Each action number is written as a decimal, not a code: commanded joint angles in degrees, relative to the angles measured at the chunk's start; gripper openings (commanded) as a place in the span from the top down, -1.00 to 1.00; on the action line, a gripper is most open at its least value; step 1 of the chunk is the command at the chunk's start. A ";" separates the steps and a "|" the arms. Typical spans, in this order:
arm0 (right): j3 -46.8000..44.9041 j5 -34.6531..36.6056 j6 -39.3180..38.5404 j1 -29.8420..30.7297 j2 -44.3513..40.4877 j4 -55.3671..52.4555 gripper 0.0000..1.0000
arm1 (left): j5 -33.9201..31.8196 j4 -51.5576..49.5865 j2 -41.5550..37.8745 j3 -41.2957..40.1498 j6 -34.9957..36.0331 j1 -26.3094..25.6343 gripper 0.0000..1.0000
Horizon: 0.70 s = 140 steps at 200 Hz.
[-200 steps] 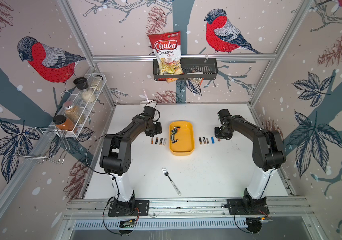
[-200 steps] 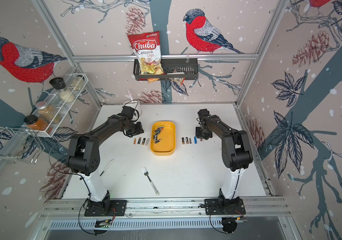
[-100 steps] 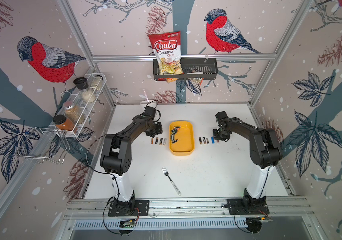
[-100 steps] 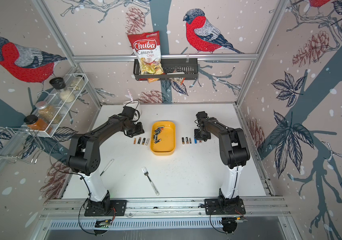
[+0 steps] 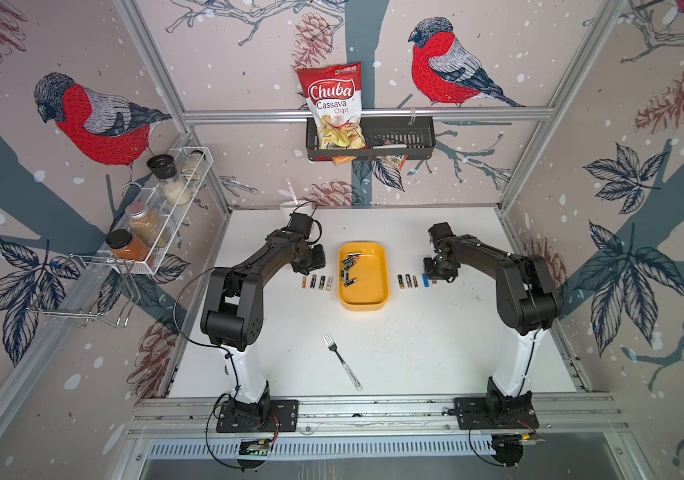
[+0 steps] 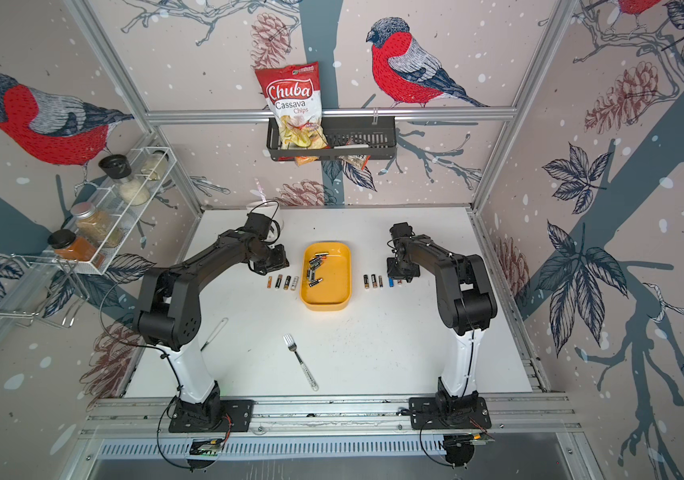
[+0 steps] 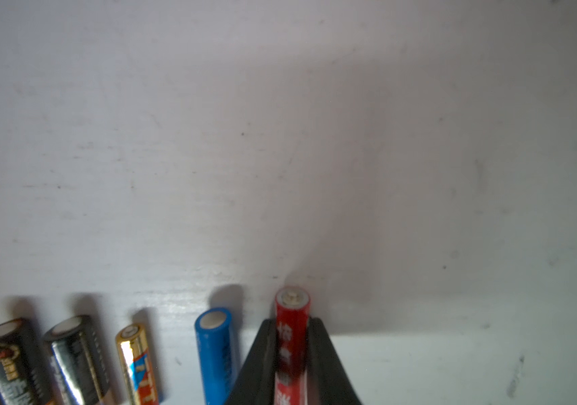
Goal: Take the batteries out of the storage box
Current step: Place the battery at the center of the board.
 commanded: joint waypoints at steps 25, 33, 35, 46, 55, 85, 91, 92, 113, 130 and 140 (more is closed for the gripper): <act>-0.35 0.62 -0.63 0.40 0.35 -0.89 0.48 | -0.25 -0.85 0.05 0.16 0.15 -0.17 0.28; -0.23 0.61 -0.62 0.47 0.37 -1.02 0.47 | -0.23 -0.85 0.08 0.21 0.15 -0.14 0.29; -0.22 0.64 -0.64 0.47 0.40 -1.01 0.47 | -0.18 -0.81 0.06 0.21 0.12 -0.16 0.28; -0.22 0.87 -0.53 0.56 0.33 -0.99 0.47 | -0.27 -0.80 -0.03 0.09 0.15 -0.14 0.28; -0.12 0.93 -0.55 0.55 0.23 -1.07 0.47 | -0.23 -0.81 -0.04 0.11 0.14 -0.27 0.28; -0.02 1.14 -0.64 0.56 -0.07 -1.32 0.47 | -0.16 -0.77 -0.01 0.12 0.25 -0.21 0.28; 0.02 1.11 -0.70 0.58 -0.10 -1.45 0.50 | -0.16 -0.82 0.01 0.12 0.19 -0.26 0.28; 0.03 1.08 -0.70 0.53 -0.05 -1.48 0.50 | -0.16 -0.79 -0.02 0.17 0.18 -0.27 0.28; -0.28 1.06 -0.79 0.54 -0.09 -1.92 0.56 | -0.08 -0.76 0.05 0.24 0.16 -0.29 0.28; -0.71 0.96 -0.58 0.71 -0.24 -1.68 0.56 | 0.01 -0.61 0.14 0.25 0.12 -0.37 0.28; -0.89 1.14 -0.56 0.74 -0.43 -1.69 0.57 | 0.10 -0.67 0.38 0.40 0.15 -0.50 0.28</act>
